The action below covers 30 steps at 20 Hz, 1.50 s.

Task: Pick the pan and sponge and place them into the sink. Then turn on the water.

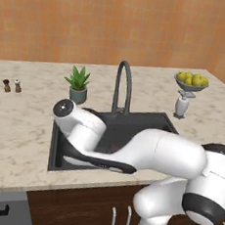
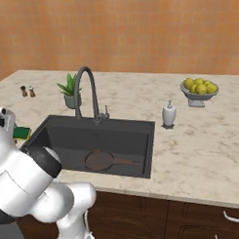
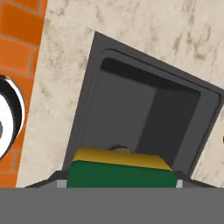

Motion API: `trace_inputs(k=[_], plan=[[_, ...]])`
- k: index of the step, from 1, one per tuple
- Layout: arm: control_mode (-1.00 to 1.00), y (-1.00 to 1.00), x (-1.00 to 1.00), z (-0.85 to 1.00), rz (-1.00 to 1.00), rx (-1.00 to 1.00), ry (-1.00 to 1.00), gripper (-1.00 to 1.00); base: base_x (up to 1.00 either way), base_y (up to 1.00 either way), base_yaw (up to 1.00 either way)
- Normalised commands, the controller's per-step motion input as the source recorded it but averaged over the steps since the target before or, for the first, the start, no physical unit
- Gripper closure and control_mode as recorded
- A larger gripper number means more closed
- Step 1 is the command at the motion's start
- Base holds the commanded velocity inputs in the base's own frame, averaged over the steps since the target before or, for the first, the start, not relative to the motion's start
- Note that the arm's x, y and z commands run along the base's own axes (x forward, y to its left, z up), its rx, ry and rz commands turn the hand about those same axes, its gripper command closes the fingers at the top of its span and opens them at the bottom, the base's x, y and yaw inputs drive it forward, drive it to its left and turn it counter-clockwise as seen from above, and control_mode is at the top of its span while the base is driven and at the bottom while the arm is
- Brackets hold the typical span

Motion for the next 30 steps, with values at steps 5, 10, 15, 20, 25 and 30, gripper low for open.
trace_inputs(k=[5, 10, 15, 20, 25, 30], plan=[[-1.0, -1.0, -0.38, 0.6, -0.02, 0.18, 0.04, 1.0, 0.0, 0.0, 0.0], [-1.0, -1.0, -0.49, 0.55, 0.0, 0.04, 0.09, 1.0, 0.0, 0.0, 0.0], [-1.0, -1.0, -0.45, 0.47, 0.01, 0.03, 0.09, 1.0, 0.0, 0.0, 0.0], [-1.0, -1.0, -0.09, 0.07, 0.15, 0.01, 0.04, 1.0, 0.0, 0.0, 0.0], [-1.0, -1.0, 0.0, 0.0, 0.26, 0.09, 0.0, 1.0, 0.0, 0.0, 0.0], [-1.0, -0.95, 0.21, 0.0, 0.4, 0.1, 0.0, 1.0, 0.0, 0.0, 0.0]])
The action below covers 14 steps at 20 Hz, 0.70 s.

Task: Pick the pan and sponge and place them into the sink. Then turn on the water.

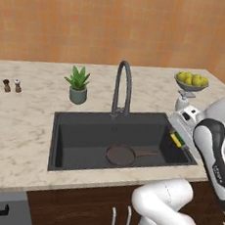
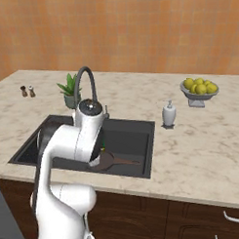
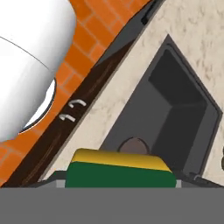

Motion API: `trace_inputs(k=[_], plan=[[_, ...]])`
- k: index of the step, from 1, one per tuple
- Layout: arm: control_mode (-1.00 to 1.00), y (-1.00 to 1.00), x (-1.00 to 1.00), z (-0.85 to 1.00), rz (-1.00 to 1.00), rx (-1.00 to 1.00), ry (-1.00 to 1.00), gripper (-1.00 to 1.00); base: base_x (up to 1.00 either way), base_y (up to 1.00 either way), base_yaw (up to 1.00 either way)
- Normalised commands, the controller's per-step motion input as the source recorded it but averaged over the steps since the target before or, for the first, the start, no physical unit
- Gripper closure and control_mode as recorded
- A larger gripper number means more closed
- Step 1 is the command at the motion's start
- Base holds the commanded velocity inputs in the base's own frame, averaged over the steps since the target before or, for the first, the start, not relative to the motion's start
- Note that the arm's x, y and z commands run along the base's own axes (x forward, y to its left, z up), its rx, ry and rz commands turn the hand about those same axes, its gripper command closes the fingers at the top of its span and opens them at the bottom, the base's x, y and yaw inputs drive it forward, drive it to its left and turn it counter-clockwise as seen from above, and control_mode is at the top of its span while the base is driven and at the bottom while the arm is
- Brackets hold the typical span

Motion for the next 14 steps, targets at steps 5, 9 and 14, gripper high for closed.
trace_inputs(k=[5, 9, 14], plan=[[-1.0, -0.59, 0.62, -0.05, 0.44, 0.0, 0.02, 1.0, 0.0, 0.0, 0.0], [-1.0, -0.37, 0.67, -0.17, 0.44, 0.0, 0.01, 1.0, 0.0, 0.0, 0.0], [-1.0, 0.07, 0.62, -0.31, 0.16, -0.12, 0.0, 1.0, 0.0, 0.0, 0.0]])
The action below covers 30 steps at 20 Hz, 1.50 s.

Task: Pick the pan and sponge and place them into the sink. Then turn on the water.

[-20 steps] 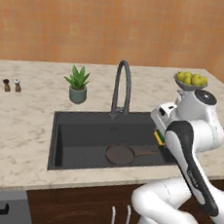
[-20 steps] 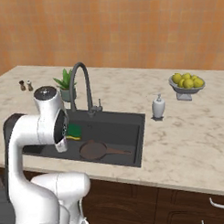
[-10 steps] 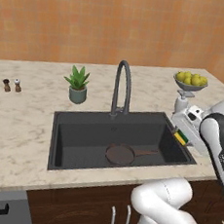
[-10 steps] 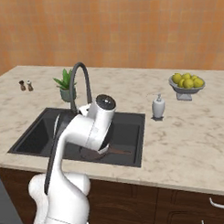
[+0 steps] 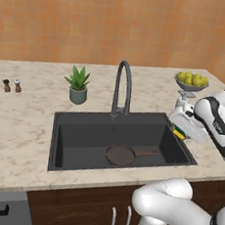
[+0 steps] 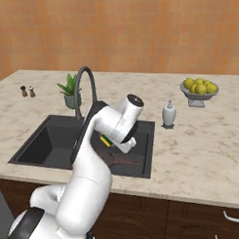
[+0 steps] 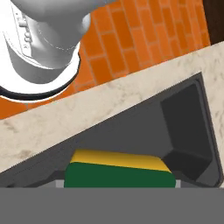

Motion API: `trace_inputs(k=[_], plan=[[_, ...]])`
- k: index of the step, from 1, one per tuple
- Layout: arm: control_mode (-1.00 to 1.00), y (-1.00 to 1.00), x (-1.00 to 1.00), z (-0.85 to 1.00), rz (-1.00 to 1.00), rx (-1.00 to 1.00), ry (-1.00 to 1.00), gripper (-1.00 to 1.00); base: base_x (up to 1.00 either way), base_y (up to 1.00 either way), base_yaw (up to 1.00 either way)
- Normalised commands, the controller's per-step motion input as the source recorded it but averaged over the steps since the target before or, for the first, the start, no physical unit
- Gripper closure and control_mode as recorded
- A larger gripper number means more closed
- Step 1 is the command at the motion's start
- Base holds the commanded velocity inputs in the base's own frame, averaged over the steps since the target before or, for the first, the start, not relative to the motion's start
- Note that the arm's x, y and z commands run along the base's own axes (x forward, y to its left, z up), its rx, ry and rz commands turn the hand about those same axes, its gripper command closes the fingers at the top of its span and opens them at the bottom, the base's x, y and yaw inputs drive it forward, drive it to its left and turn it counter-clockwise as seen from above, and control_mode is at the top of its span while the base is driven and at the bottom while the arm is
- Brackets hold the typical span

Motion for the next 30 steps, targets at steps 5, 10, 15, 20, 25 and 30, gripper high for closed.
trace_inputs(k=[5, 10, 15, 20, 25, 30], plan=[[-1.0, 0.29, 0.33, -0.43, -0.01, -0.14, -0.02, 1.0, 0.0, 0.0, 0.0], [-1.0, 0.2, 0.26, -0.55, -0.02, -0.06, -0.12, 1.0, 0.0, 0.0, 0.0], [-1.0, 0.0, 0.28, -0.55, 0.0, 0.0, -0.13, 1.0, 0.0, 0.0, 0.0], [-1.0, 0.0, 0.36, -0.4, 0.03, 0.0, 0.04, 1.0, 0.0, 0.0, 0.0], [-1.0, 0.0, 0.5, -0.37, 0.1, 0.0, 0.19, 1.0, 0.0, 0.0, 0.0], [-1.0, 0.0, 0.48, -0.36, 0.08, 0.0, 0.06, 1.0, 0.0, 0.0, 0.0]])
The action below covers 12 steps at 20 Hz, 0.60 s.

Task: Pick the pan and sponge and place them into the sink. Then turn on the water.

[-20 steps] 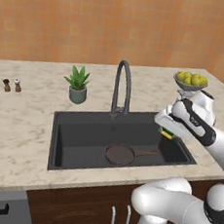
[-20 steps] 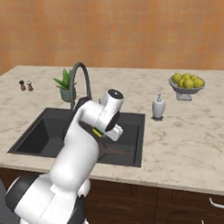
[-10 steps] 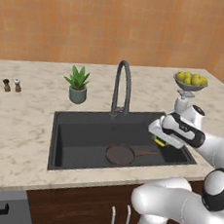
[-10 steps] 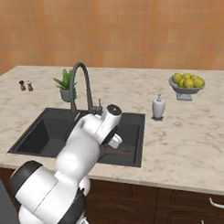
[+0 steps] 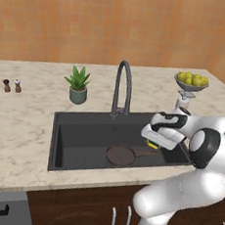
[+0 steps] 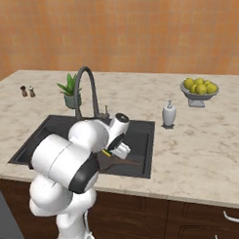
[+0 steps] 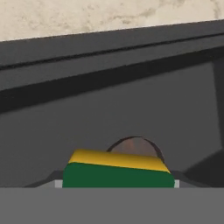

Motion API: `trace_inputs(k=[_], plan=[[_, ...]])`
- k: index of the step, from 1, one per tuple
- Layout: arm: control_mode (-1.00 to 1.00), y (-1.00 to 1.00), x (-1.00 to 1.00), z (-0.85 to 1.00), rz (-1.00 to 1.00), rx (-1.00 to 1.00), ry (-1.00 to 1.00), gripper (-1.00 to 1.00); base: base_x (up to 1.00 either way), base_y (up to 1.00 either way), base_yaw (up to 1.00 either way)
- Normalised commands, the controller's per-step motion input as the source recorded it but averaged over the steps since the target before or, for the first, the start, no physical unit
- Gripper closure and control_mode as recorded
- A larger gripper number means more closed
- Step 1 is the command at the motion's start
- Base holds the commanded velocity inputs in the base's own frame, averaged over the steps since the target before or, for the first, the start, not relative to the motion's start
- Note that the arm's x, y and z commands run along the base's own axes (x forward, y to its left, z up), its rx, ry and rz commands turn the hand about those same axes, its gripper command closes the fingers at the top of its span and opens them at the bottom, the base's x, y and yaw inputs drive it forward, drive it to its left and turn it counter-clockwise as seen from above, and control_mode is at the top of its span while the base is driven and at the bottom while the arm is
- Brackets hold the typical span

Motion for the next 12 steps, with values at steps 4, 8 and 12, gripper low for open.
trace_inputs(k=[4, 8, 12], plan=[[-1.0, -0.01, 0.37, -0.3, 0.07, 0.0, 0.0, 1.0, 0.0, 0.0, 0.0], [-1.0, -0.05, 0.32, -0.31, 0.12, 0.05, 0.0, 1.0, 0.0, 0.0, 0.0], [-1.0, 0.0, 0.29, -0.26, 0.11, 0.04, 0.0, 1.0, 0.0, 0.0, 0.0]])
